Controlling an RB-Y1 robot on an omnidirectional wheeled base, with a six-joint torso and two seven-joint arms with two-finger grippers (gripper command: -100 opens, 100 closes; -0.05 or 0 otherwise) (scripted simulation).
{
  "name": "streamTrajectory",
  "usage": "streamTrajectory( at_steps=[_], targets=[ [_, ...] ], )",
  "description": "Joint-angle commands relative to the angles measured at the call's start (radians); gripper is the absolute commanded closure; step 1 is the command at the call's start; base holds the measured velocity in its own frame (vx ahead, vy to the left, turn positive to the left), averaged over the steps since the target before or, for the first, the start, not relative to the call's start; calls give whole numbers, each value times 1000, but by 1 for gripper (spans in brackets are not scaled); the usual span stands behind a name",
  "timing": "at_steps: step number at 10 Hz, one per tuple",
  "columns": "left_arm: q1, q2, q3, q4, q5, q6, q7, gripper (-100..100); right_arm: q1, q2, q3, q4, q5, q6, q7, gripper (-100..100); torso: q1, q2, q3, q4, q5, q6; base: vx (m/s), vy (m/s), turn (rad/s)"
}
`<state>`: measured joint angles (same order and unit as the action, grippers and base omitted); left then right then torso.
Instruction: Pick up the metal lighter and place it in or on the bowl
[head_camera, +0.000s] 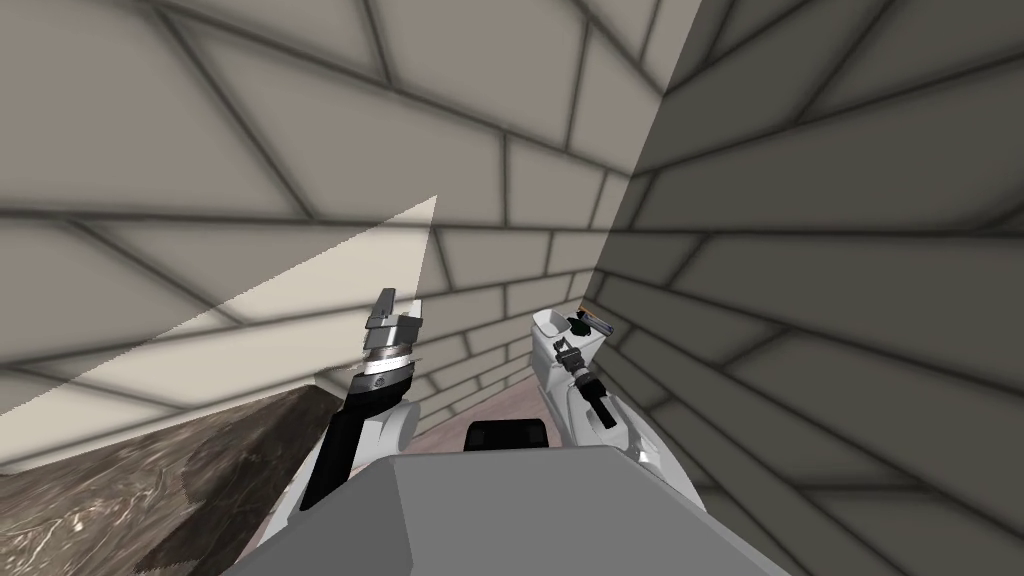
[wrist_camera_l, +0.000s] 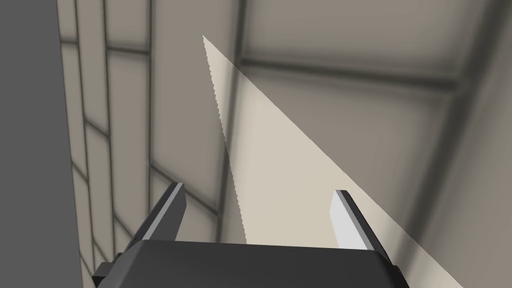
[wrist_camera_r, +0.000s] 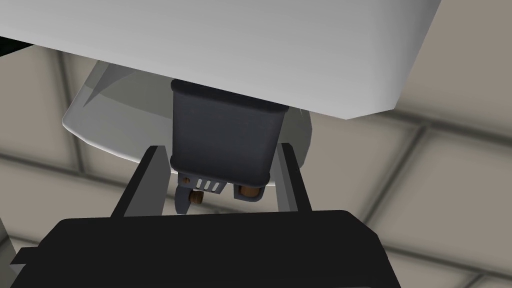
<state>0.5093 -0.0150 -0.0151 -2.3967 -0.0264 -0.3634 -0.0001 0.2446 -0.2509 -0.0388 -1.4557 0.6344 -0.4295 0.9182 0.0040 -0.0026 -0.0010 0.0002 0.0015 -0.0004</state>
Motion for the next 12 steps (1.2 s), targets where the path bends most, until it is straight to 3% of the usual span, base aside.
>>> streamTrajectory(
  at_steps=[1, 2, 5, 6, 7, 8, 12],
  targets=[
    [0, 0, 0, 0, 0, 0, 0, 0, 48, -7, -5, -29, -4, -10, -3, 100, 0, 0, 0, 0, 0, 0, 63, 35, 37],
    [0, 0, 0, 0, 0, 0, 0, 0, 83, -24, -14, -76, -12, -24, -12, 100, 0, 0, 0, -1, 0, 0, 67, 44, 75],
    [0, 0, 0, 0, 0, 0, 0, 0, 170, -41, -23, -128, -19, -38, -21, 100, 0, -1, 0, 0, 0, -1, 64, 35, 44],
    [0, 0, 0, 0, 0, 0, 0, 0, 148, -39, -22, -117, -18, -35, -20, 100, 0, 0, -1, -1, 0, 0, 17, 14, -3],
    [0, 0, 0, 0, 0, 0, 0, 0, 151, -39, -22, -118, -18, -37, -20, 0, -1, 1, 0, 0, -1, 0, 0, 0, 0],
    [0, 0, 0, 0, 0, 0, 0, 0, 150, -42, -27, -121, -11, -41, -27, 100, -2, 2, 1, 0, -1, 0, -89, -44, -25],
    [0, 0, 0, 0, 0, 0, 0, 0, 135, -54, -39, -143, 12, -52, -51, 100, -5, 16, 9, 3, -1, 1, -164, -52, -5]
  ],
)
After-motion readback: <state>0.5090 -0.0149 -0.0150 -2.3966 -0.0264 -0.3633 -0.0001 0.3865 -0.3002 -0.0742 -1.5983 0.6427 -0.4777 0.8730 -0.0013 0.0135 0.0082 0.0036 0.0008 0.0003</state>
